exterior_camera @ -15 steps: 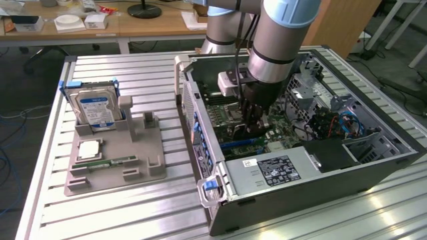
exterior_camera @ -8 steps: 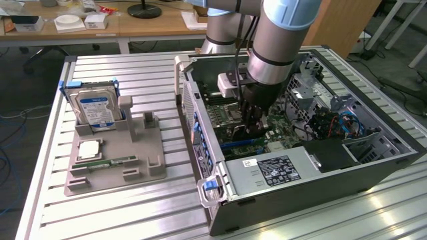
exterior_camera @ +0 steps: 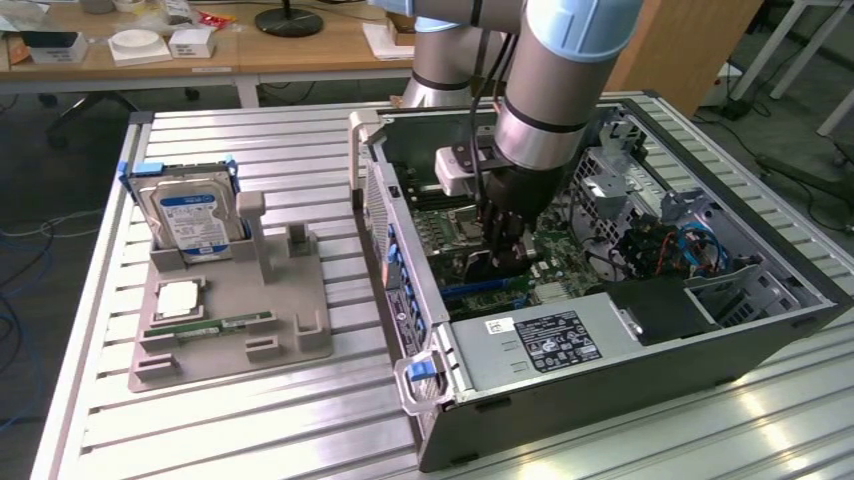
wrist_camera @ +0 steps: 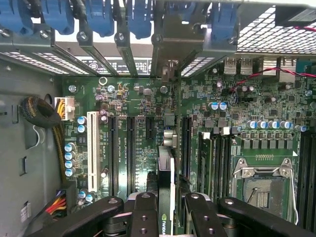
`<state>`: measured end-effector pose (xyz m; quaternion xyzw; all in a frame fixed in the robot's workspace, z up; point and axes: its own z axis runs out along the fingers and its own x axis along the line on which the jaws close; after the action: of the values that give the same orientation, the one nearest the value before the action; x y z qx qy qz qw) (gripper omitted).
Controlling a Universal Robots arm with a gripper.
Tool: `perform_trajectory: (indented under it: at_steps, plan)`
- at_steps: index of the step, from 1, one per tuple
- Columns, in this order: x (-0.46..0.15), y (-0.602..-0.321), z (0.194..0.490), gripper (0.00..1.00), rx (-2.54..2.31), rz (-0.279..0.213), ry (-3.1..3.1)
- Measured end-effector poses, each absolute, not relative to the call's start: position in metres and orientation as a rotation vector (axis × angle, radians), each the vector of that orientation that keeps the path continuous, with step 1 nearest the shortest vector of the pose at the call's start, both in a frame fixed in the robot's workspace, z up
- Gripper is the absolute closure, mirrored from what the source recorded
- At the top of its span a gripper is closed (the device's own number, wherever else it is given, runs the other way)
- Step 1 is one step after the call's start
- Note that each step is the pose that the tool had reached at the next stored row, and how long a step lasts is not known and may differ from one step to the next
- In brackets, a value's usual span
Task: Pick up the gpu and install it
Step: 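Insert the gpu into the slot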
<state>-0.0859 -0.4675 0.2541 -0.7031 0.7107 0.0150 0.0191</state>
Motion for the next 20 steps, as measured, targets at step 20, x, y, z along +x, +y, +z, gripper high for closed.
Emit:
perform_trajectory:
  at_steps: [20]
  plan:
    - [-0.0859, -0.4676, 0.2473, 0.74, -2.182, 0.047, 2.206]
